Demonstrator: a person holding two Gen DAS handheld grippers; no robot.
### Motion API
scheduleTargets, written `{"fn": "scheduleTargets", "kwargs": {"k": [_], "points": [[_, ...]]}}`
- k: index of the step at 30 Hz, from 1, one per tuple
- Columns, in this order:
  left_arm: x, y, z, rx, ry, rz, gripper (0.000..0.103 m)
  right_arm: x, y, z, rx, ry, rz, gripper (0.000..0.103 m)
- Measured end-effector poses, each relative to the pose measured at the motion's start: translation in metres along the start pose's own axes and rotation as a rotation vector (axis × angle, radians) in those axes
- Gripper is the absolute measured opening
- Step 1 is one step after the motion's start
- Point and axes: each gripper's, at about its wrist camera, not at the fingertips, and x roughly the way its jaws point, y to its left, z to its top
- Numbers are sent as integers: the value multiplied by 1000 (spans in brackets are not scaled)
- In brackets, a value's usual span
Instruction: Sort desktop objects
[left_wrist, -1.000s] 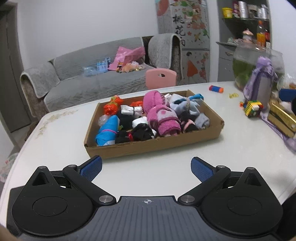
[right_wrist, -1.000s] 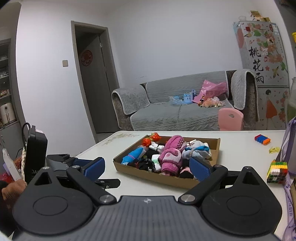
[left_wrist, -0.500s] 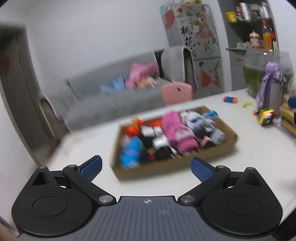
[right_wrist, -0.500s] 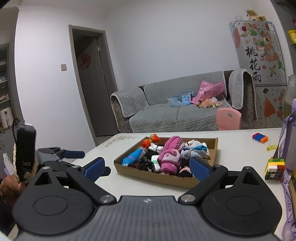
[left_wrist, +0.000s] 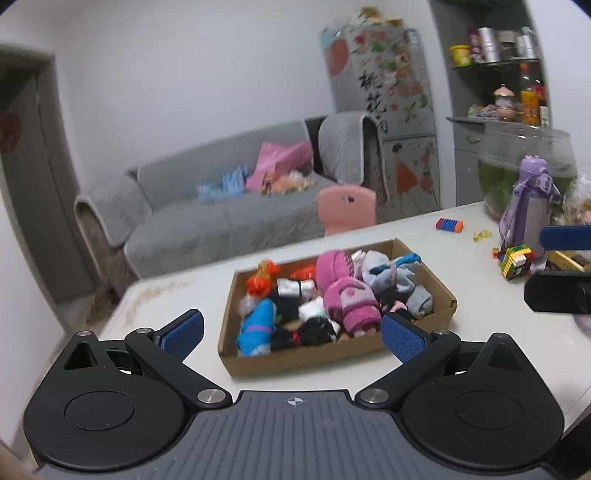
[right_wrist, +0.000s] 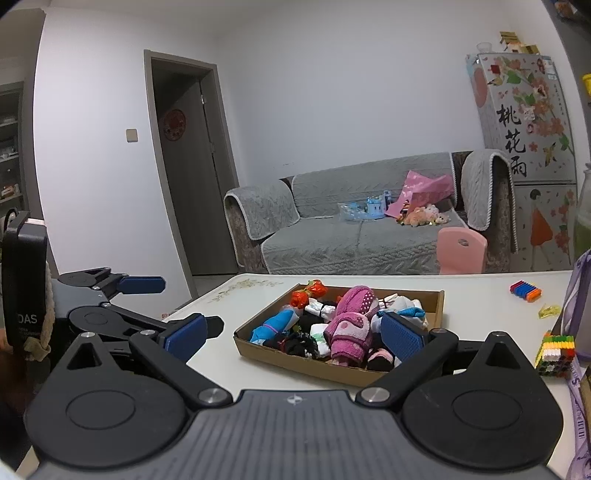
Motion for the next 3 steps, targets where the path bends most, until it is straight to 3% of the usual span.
{"fn": "scheduleTargets", "kwargs": {"k": [3], "points": [[-3, 5, 2, -31, -16, -2, 103, -1, 2, 1, -8, -2, -2, 102]]}}
